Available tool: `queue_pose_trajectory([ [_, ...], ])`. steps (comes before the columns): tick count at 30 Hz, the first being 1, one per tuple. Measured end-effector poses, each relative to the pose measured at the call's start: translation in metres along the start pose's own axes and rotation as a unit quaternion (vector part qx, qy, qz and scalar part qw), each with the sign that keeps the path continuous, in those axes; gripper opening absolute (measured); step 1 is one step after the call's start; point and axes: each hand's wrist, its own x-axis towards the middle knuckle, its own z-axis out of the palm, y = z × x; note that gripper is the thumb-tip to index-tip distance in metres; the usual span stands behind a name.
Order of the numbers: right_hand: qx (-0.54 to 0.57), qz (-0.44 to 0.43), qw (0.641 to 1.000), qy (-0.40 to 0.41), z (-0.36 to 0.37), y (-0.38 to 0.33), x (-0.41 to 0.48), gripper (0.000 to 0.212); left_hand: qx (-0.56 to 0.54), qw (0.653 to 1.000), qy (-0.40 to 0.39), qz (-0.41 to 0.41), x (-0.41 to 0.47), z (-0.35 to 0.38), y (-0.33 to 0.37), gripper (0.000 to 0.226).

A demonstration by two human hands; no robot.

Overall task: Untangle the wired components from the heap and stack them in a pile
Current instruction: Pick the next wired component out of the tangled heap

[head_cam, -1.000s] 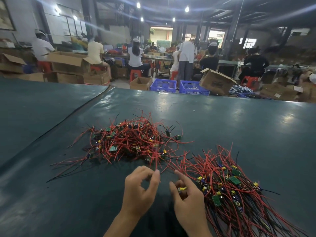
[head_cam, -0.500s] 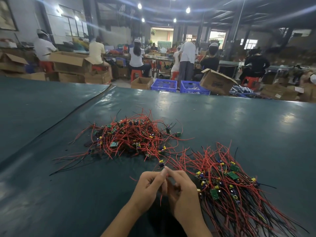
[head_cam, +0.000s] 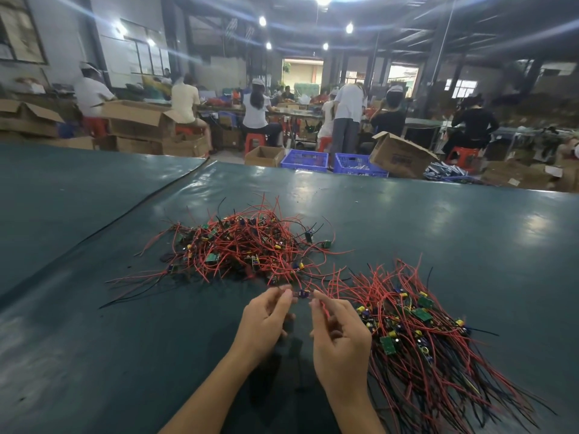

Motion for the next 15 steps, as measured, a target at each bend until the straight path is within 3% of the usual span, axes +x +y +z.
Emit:
queue_pose_trajectory([
  [4,-0.007,0.027,1.0,-0.007,-0.0007,-0.0032,-0.0001,0.015,-0.046,0.995,0.069,0.055,-0.001,-0.0036,0.0021,0.01],
  [12,-0.019,0.045,0.998,-0.038,-0.0001,-0.0004,-0.0037,0.019,0.001,0.998,0.024,0.058,0.0032,-0.0001,-0.0023,0.002],
  [15,-0.017,0.057,0.997,-0.042,-0.0012,-0.0005,-0.0044,0.026,0.004,0.998,0.012,0.06,0.0038,0.0008,-0.0023,0.011],
])
